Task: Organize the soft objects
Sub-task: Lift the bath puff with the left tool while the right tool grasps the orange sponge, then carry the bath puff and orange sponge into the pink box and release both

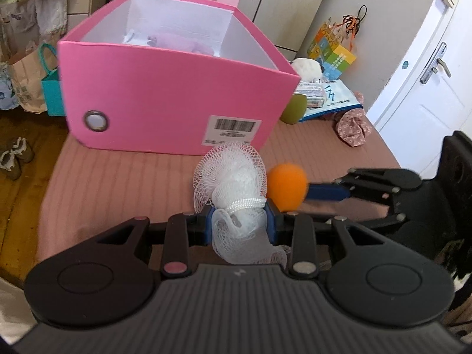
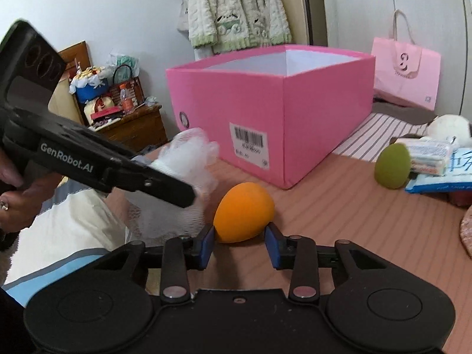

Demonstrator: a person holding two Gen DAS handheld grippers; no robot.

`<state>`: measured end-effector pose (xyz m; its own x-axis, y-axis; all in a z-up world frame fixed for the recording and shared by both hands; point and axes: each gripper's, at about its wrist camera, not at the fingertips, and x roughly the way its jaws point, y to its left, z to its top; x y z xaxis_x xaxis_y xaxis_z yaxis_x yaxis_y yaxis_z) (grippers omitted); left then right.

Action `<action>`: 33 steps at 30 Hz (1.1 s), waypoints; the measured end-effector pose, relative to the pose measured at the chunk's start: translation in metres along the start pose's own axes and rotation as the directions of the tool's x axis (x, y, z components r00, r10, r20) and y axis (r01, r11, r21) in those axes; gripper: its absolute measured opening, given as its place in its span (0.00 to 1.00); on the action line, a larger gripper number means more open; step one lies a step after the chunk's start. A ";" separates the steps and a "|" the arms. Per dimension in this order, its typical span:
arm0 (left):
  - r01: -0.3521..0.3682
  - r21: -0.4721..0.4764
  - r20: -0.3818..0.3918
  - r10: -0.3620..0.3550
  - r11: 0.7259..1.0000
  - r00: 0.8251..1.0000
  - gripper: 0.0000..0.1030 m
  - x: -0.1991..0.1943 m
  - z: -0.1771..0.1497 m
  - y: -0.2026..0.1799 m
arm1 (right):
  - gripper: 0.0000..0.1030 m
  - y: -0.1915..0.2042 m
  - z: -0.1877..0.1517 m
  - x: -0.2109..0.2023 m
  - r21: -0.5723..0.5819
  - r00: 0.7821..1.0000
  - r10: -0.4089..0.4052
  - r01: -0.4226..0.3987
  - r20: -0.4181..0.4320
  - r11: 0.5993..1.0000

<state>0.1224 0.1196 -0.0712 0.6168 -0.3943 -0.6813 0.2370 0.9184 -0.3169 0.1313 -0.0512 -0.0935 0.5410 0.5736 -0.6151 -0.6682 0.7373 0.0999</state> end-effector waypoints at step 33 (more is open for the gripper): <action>-0.098 0.151 0.156 0.074 0.984 0.985 0.31 -0.053 0.149 0.009 | 0.41 -0.001 0.164 -0.022 -0.101 0.976 -0.133 0.152 0.174 0.983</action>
<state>0.2042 0.1540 0.0602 0.7421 -0.3149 -0.5916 0.2863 0.9471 -0.1450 0.2039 -0.0060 0.0482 0.7056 0.5233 -0.4777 -0.6262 0.7760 -0.0749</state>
